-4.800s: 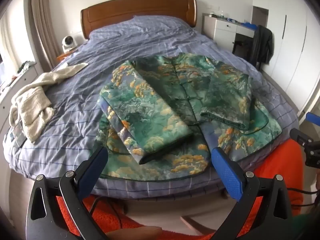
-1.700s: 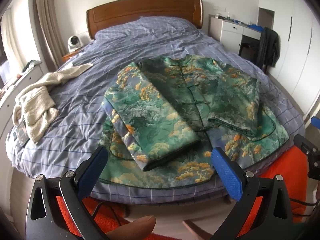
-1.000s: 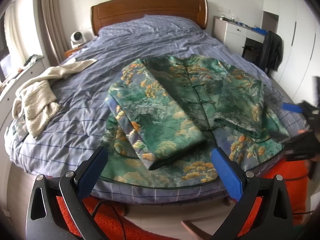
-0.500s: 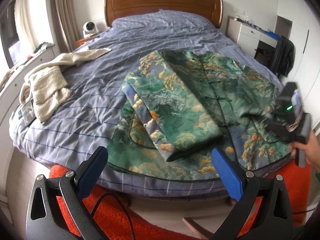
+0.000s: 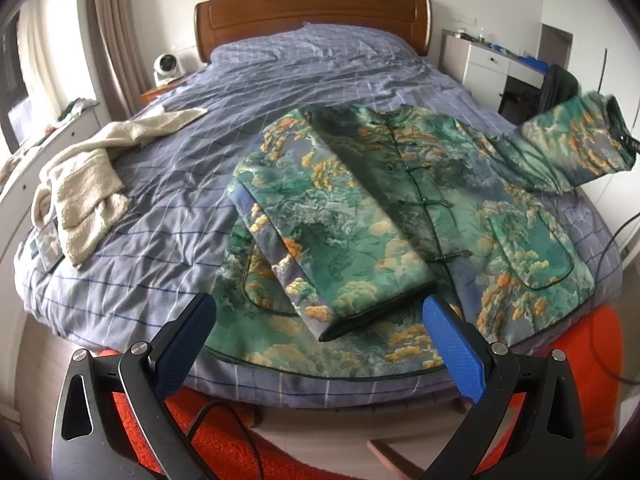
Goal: Fold large clothes
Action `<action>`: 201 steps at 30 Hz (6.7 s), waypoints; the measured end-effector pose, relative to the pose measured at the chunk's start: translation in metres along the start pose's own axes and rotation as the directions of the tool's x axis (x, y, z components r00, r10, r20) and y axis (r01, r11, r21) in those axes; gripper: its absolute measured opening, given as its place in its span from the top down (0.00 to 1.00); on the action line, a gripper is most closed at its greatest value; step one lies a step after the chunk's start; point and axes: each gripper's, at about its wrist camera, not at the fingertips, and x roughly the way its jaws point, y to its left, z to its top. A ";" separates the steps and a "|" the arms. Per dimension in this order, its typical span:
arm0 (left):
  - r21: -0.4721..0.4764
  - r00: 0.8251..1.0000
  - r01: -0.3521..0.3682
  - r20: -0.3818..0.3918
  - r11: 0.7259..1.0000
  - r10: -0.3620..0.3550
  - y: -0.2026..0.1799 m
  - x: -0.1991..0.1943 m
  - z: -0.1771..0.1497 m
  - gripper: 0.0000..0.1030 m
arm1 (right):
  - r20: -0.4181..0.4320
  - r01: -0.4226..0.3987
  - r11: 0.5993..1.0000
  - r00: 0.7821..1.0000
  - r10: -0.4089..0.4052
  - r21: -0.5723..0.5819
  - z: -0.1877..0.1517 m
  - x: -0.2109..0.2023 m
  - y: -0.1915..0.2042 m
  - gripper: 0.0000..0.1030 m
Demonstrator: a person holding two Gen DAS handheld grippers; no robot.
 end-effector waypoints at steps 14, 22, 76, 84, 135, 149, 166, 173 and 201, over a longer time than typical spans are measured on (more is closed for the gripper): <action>0.050 0.998 -0.057 0.012 0.997 0.057 0.013 0.008 0.010 0.00 | -0.431 0.404 0.869 0.864 -0.260 0.287 -0.145 0.073 -0.163 0.65; 0.374 0.995 0.098 -0.015 0.922 -0.099 -0.019 0.048 0.016 0.00 | -0.326 0.323 0.907 0.917 -0.230 0.271 -0.155 -0.002 -0.120 0.45; -0.277 0.982 -0.030 0.170 0.961 0.079 0.181 0.045 0.043 0.03 | -0.157 -0.190 0.967 0.964 0.217 0.169 -0.107 -0.065 0.088 0.22; -0.112 0.995 0.066 0.087 0.992 -0.056 0.082 0.060 0.038 0.01 | -0.170 -0.072 0.997 0.983 0.070 -0.004 -0.109 -0.066 0.112 0.22; -0.082 0.999 0.033 0.011 0.996 -0.032 0.022 0.079 0.021 0.01 | -0.123 0.027 0.422 0.972 0.201 0.906 -0.208 0.087 -0.179 0.26; -0.060 0.999 0.041 -0.026 0.997 -0.043 0.011 0.085 0.018 0.01 | 0.127 -0.210 0.814 0.978 0.168 0.542 -0.060 0.022 -0.059 0.89; -0.145 0.930 0.342 -0.088 0.928 -0.356 -0.013 0.102 0.033 0.01 | -0.219 -0.430 0.899 0.872 0.437 0.083 -0.118 0.073 0.243 0.88; -0.212 0.839 0.501 -0.119 0.839 -0.530 -0.045 0.130 0.054 0.01 | -0.302 -0.498 0.863 0.814 0.497 0.079 -0.138 0.066 0.236 0.34; -0.069 0.943 0.318 -0.082 0.946 -0.323 -0.057 0.199 0.189 0.95 | -0.085 -0.433 0.891 0.891 0.447 0.138 -0.074 0.025 0.108 0.34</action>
